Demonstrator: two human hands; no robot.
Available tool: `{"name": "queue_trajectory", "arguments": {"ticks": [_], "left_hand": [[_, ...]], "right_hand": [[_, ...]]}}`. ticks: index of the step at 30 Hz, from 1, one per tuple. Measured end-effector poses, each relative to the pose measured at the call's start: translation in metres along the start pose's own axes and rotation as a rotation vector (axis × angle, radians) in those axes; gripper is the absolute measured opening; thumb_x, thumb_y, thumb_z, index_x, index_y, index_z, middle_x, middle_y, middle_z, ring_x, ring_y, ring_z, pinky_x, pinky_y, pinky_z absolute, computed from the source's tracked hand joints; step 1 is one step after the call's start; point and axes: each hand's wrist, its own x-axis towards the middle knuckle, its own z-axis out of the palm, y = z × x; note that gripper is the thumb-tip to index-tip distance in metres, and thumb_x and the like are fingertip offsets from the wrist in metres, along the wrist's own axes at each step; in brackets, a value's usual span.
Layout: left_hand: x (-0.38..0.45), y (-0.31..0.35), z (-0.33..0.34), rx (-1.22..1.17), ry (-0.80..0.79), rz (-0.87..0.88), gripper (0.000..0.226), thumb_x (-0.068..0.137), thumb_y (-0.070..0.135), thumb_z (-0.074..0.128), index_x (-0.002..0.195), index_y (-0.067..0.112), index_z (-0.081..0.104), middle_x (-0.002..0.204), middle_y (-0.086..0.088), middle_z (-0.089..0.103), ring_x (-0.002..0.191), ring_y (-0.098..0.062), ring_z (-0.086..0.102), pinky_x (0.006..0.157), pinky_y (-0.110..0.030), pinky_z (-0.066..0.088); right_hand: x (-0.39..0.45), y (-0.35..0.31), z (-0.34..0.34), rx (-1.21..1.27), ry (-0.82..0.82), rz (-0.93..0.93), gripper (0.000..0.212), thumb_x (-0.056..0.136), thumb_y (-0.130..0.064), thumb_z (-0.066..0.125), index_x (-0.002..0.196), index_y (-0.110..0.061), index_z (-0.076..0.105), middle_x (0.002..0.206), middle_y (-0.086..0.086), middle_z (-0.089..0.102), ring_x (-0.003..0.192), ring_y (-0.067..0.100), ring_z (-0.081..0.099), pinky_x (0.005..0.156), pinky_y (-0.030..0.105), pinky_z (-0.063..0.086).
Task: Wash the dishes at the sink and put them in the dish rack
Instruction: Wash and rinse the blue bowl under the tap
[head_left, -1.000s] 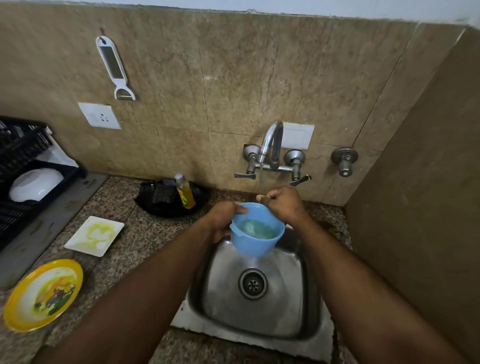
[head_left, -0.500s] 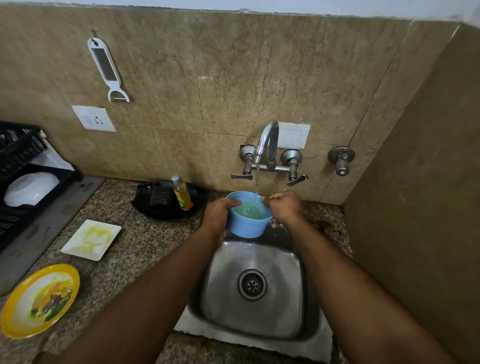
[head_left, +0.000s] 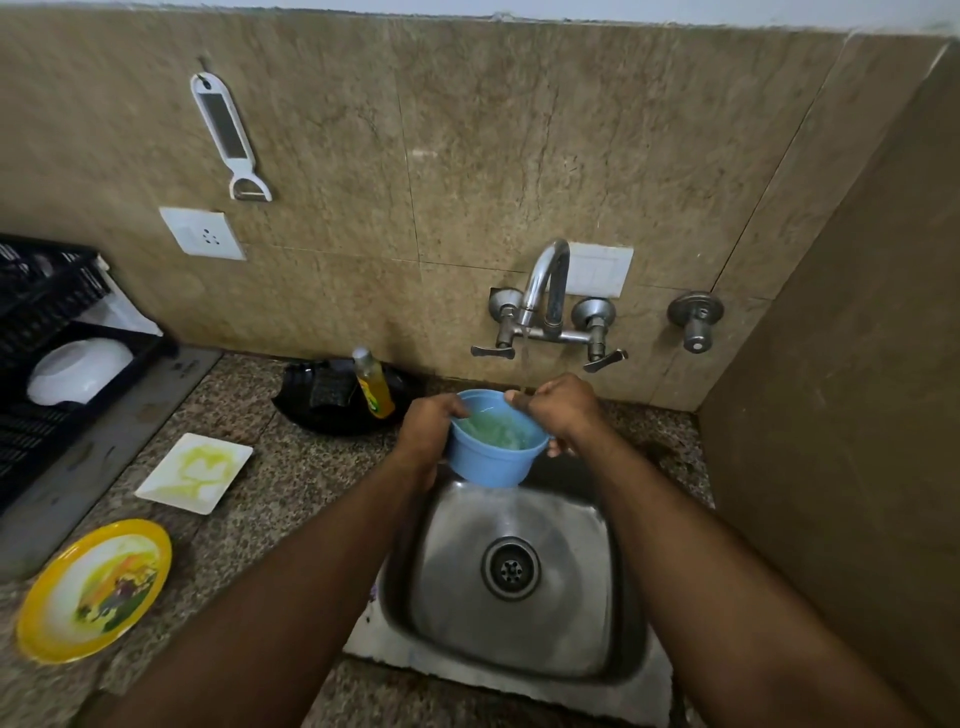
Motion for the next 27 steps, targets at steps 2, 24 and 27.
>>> {"name": "queue_trajectory", "arguments": {"ticks": [2,24,27], "left_hand": [[0.002,-0.001,0.0,-0.013,-0.059,-0.004,0.038,0.066,0.021,0.061,0.095,0.006,0.08,0.092,-0.018,0.077,0.085,-0.033,0.07,0.072,-0.037,0.053],[0.01,-0.032,0.028,-0.251,0.04,-0.066,0.019,0.105,0.024,0.06,0.113,0.008,0.065,0.101,-0.015,0.075,0.086,-0.03,0.076,0.067,-0.043,0.063],[0.01,-0.038,0.033,-0.256,0.099,-0.08,0.015,0.099,-0.001,0.058,0.113,0.003,0.062,0.096,-0.018,0.072,0.08,-0.032,0.074,0.057,-0.039,0.062]], "right_hand": [[0.001,-0.003,-0.001,0.001,-0.117,-0.003,0.028,0.092,-0.039,0.074,0.089,-0.012,0.075,0.073,0.01,0.075,0.05,0.021,0.069,0.043,0.028,0.053],[-0.043,0.05,-0.001,-0.71,0.232,-0.698,0.052,0.091,-0.035,0.053,0.14,-0.019,0.057,0.162,0.011,0.037,0.132,0.033,0.049,0.102,0.044,0.051],[-0.056,0.043,-0.003,-0.922,0.32,-0.776,0.043,0.093,-0.04,0.045,0.123,-0.018,0.066,0.166,0.008,0.032,0.128,0.031,0.046,0.092,0.046,0.051]]}}
